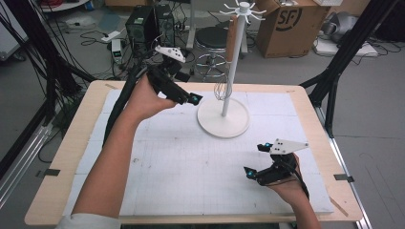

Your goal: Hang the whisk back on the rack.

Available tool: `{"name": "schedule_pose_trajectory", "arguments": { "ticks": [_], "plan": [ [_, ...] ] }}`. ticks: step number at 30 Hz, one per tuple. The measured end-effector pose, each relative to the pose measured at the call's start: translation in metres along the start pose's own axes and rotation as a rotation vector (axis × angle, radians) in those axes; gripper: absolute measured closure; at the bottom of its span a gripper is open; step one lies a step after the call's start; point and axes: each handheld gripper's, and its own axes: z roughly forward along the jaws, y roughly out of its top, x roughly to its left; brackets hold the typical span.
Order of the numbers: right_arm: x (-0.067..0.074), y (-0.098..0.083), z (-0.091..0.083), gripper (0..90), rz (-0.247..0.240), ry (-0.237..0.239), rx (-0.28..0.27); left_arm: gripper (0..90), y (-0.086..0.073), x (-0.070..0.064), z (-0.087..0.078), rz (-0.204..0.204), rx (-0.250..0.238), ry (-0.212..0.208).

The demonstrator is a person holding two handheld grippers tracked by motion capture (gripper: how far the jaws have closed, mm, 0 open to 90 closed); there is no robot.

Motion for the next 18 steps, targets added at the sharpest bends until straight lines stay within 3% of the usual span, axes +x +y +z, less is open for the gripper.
{"name": "schedule_pose_trajectory", "arguments": {
  "ticks": [11, 18],
  "plan": [
    [0.000, 0.000, 0.001, 0.4, 0.006, 0.000, 0.007, 1.7, -0.041, -0.009, -0.009, -0.018, -0.049, -0.034],
    [0.000, 0.000, 0.001, 0.5, 0.003, -0.001, 0.006, 1.6, -0.067, -0.018, -0.012, -0.042, -0.050, -0.040]
  ]
}}
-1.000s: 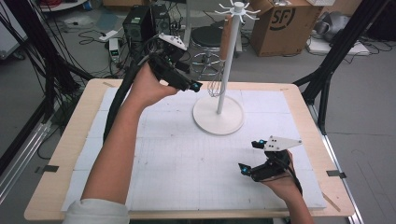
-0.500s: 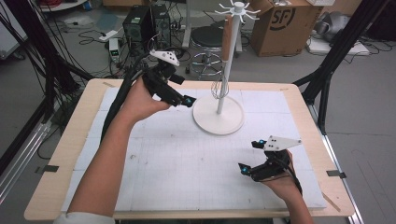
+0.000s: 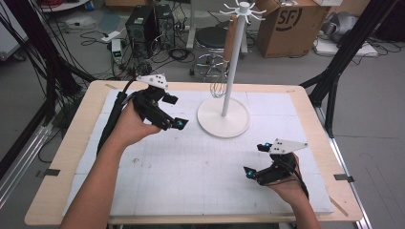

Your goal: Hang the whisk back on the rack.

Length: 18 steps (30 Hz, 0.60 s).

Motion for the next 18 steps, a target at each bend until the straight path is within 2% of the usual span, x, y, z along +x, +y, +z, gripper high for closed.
{"name": "schedule_pose_trajectory", "arguments": {
  "ticks": [5, 9, 11, 18],
  "plan": [
    [0.000, 0.000, 0.001, 0.5, -0.005, 0.002, 0.001, 1.6, -0.019, -0.005, -0.001, -0.010, -0.017, -0.001],
    [0.000, 0.000, 0.002, 0.5, -0.001, 0.001, 0.007, 1.6, -0.035, -0.010, 0.001, -0.026, -0.006, 0.003],
    [0.000, 0.000, 0.003, 0.5, 0.001, 0.001, 0.011, 1.6, -0.040, -0.011, 0.002, -0.023, 0.004, 0.004],
    [0.001, 0.000, 0.004, 0.5, 0.004, -0.001, 0.014, 1.6, -0.056, -0.016, 0.001, -0.020, -0.005, 0.017]
  ]
}}
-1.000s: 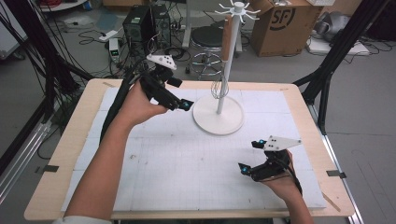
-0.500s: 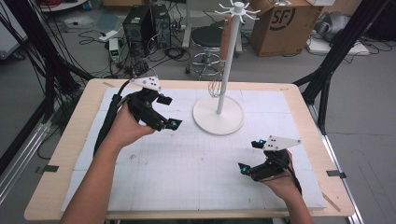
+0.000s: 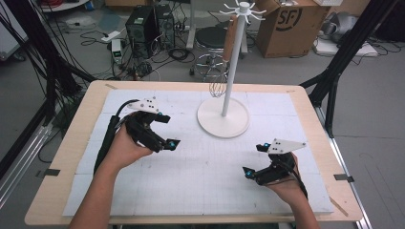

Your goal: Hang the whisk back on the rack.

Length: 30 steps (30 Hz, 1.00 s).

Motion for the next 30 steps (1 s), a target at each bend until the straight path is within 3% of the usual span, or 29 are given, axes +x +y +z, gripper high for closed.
{"name": "schedule_pose_trajectory", "arguments": {
  "ticks": [12, 18, 23, 30],
  "plan": [
    [-0.001, 0.000, -0.001, 0.4, 0.000, 0.006, -0.013, 1.6, -0.028, -0.012, -0.002, 0.008, -0.018, 0.043],
    [-0.004, 0.000, -0.002, 0.5, 0.015, 0.007, -0.018, 1.6, -0.043, -0.017, -0.005, 0.001, -0.054, 0.046],
    [-0.004, 0.000, -0.001, 0.4, 0.005, 0.008, -0.014, 1.6, -0.047, -0.021, -0.001, 0.004, -0.041, 0.041],
    [-0.004, -0.001, -0.001, 0.4, 0.014, 0.010, -0.016, 1.6, -0.054, -0.023, -0.005, -0.001, -0.065, 0.057]
  ]
}}
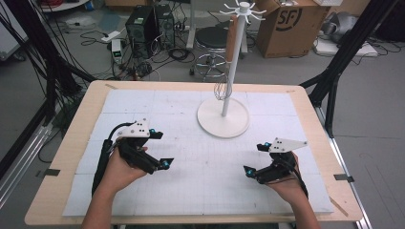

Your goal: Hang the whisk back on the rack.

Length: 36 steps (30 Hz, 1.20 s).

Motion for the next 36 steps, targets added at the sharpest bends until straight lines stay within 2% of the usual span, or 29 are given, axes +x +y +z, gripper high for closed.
{"name": "schedule_pose_trajectory", "arguments": {
  "ticks": [1, 7, 36],
  "plan": [
    [0.000, 0.000, -0.001, 0.4, 0.002, -0.003, 0.001, 1.6, -0.002, 0.000, -0.001, 0.005, -0.002, 0.003],
    [-0.001, 0.000, -0.004, 0.4, 0.008, -0.004, -0.012, 1.6, -0.012, 0.003, 0.000, -0.021, -0.008, 0.019],
    [0.000, 0.001, 0.003, 0.4, -0.001, -0.006, 0.021, 1.6, -0.019, 0.005, -0.005, -0.028, -0.013, 0.026]
  ]
}}
